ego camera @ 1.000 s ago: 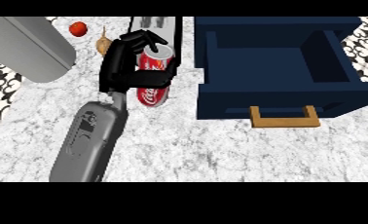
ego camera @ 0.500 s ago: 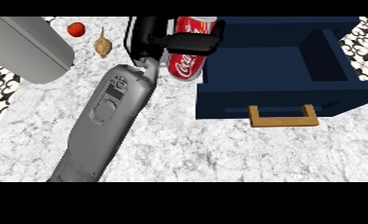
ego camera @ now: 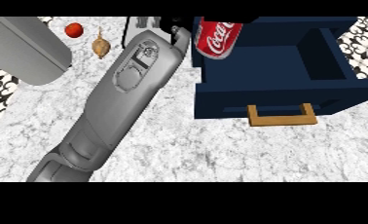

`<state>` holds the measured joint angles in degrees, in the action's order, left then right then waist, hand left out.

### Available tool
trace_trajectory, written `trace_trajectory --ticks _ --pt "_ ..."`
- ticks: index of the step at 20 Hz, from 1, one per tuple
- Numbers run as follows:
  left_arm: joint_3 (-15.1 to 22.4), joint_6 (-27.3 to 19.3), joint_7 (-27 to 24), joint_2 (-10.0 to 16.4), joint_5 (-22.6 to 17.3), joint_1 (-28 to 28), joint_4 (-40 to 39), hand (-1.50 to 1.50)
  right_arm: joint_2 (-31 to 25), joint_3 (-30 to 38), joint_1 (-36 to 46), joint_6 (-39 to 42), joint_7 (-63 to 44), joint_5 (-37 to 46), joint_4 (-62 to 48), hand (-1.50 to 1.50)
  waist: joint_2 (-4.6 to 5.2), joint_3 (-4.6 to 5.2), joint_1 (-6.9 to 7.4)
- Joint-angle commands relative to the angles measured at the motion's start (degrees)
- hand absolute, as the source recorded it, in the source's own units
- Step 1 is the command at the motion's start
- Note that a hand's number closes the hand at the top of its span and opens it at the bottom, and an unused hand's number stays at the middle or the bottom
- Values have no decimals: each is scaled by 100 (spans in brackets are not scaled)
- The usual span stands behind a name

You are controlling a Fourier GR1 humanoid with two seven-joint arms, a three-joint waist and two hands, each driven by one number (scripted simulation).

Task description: Pick up the can, place it into the drawer and close the drawer

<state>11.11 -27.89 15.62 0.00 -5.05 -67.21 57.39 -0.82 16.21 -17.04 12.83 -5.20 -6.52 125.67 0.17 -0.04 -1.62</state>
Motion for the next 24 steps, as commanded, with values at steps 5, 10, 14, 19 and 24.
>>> trace_trajectory --ticks 5,10,14,19,24 --pt "-25 -117 -160 0 -499 -1266 -1571 150 -17 -22 238 -106 -226 69 -18 -150 31 -2 -61" --pt "743 -631 -335 0 -1066 -1392 -1806 150 40 -134 281 -108 -354 30 118 -150 23 -3 -104" --pt "582 -389 -715 0 -1220 -1768 -2520 150 -174 92 387 -6 -389 -165 43 -150 45 -6 -155" --pt "828 -334 -915 0 -1584 -1790 -2925 150 73 -421 220 -308 -442 187 359 -150 65 -6 -268" --pt "1603 -757 -1126 0 -1898 -1595 -2920 150 -209 -56 711 -6 -54 129 -519 -150 101 -17 -387"
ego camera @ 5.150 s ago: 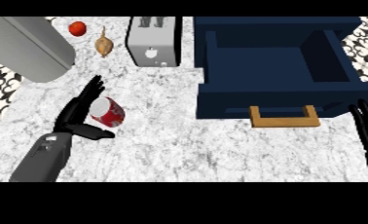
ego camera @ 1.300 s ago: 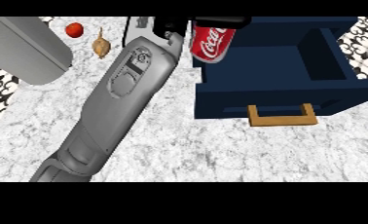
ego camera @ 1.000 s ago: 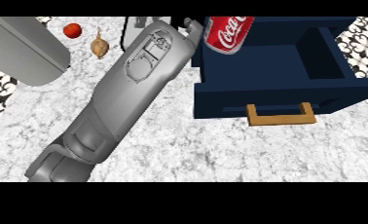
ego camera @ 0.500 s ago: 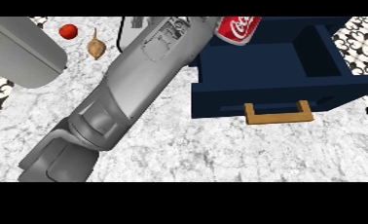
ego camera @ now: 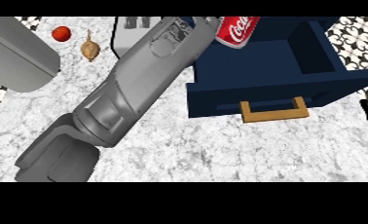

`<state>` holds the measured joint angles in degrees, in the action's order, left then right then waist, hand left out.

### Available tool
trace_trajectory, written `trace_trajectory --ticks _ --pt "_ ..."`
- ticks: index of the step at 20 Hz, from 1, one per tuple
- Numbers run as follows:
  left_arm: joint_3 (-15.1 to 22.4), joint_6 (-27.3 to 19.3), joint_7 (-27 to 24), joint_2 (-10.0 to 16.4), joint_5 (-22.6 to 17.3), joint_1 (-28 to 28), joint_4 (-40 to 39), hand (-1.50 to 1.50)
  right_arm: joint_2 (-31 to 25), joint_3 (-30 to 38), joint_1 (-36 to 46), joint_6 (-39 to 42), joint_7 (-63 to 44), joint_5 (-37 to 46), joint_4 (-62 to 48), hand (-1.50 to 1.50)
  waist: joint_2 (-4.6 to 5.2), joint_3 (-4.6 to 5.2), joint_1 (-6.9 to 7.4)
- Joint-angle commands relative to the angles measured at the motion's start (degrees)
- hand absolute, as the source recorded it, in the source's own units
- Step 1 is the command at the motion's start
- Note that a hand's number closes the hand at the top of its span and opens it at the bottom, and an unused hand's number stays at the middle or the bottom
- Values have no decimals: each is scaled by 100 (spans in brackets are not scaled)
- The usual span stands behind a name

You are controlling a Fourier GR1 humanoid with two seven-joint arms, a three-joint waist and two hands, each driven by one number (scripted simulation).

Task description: Pick up the can, place it into the drawer and close the drawer

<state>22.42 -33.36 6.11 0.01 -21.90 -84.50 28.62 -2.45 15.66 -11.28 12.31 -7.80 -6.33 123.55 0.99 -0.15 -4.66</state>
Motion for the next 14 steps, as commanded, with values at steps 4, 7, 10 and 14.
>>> trace_trajectory --ticks 4,7,10,14 --pt "507 -269 -515 -1 -371 163 -230 150 -77 -28 445 -191 -192 183 -175 -150 13 3 -21" --pt "602 -269 -749 -1 -370 186 -583 150 -144 51 392 -55 -193 -47 -146 -150 59 -3 -181" --pt "798 -323 -650 -1 -467 101 -571 150 -209 118 554 -63 -143 -73 -251 -150 44 -3 -158" --pt "936 -433 -832 -1 -527 127 -730 150 -69 -70 482 -94 -52 92 -217 -150 77 -3 -243"
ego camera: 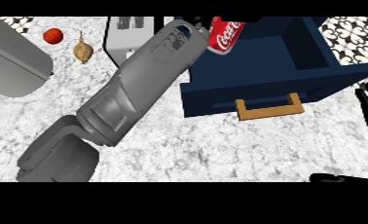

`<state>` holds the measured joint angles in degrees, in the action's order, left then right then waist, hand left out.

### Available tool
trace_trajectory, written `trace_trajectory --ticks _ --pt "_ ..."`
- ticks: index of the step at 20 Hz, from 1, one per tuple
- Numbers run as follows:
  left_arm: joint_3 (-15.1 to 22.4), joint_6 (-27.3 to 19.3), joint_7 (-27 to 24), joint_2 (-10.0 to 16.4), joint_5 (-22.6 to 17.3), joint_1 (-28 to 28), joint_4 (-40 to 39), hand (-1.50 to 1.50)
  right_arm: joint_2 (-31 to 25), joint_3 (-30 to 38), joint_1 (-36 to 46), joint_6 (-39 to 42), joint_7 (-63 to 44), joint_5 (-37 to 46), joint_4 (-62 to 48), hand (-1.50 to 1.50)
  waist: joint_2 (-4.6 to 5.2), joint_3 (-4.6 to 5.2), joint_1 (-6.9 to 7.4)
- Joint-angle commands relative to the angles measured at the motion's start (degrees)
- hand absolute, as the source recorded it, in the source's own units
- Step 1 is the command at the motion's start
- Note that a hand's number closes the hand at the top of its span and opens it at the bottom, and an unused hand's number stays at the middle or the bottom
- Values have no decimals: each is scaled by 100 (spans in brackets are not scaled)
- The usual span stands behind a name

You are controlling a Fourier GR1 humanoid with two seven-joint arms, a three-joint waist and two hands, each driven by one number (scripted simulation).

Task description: Pick up the can, place it into the drawer and close the drawer

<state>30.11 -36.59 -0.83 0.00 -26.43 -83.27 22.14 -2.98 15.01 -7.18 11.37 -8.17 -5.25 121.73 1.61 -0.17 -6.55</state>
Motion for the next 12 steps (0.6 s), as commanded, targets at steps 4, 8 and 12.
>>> trace_trajectory --ticks 4,8,12 --pt "447 -217 152 0 -139 -43 -97 -150 2 60 45 9 94 -73 -107 -150 -20 -2 -16" --pt "398 -452 -258 0 -265 166 -252 -150 -79 -77 171 24 -60 52 -14 -150 43 2 -92" --pt "506 -624 -274 0 -430 277 -114 -150 14 -116 -22 40 -168 -83 215 -150 10 2 -143"
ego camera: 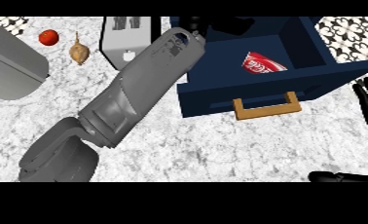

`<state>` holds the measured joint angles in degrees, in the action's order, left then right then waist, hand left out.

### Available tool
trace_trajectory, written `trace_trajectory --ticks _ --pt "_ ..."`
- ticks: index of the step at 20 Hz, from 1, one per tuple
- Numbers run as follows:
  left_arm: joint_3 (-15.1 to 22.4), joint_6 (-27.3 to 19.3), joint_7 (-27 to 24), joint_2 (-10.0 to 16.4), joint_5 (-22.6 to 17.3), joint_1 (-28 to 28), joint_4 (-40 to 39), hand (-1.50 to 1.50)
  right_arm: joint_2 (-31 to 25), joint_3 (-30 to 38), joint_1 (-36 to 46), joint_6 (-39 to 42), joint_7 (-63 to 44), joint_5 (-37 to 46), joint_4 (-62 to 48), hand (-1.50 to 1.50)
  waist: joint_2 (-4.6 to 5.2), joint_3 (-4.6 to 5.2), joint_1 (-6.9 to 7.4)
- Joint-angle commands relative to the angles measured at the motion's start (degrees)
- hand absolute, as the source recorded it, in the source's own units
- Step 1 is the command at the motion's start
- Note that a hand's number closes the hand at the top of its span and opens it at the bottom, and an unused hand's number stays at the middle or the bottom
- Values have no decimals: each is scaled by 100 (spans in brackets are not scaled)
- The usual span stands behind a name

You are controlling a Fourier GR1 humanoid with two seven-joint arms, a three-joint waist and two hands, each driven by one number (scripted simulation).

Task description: Pick up the can, place it into the drawer and close the drawer

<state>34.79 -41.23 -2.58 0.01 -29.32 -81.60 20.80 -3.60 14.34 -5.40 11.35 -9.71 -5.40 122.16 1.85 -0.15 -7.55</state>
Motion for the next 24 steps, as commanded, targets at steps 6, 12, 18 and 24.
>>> trace_trajectory --ticks 6,12,18,24 --pt "85 -350 -71 -1 -318 -17 -83 -150 28 -80 117 -73 55 133 68 -150 0 0 5" --pt "42 -550 -202 -1 -593 98 55 -150 -360 -157 -100 124 621 940 453 -150 16 -1 -135" --pt "-53 -364 -274 -1 -915 1 215 -150 -687 -329 75 130 641 1652 697 -150 -28 8 101" --pt "-55 -642 -459 -1 -1142 -63 439 -150 -843 -858 386 -87 890 2953 449 -150 -59 9 293"
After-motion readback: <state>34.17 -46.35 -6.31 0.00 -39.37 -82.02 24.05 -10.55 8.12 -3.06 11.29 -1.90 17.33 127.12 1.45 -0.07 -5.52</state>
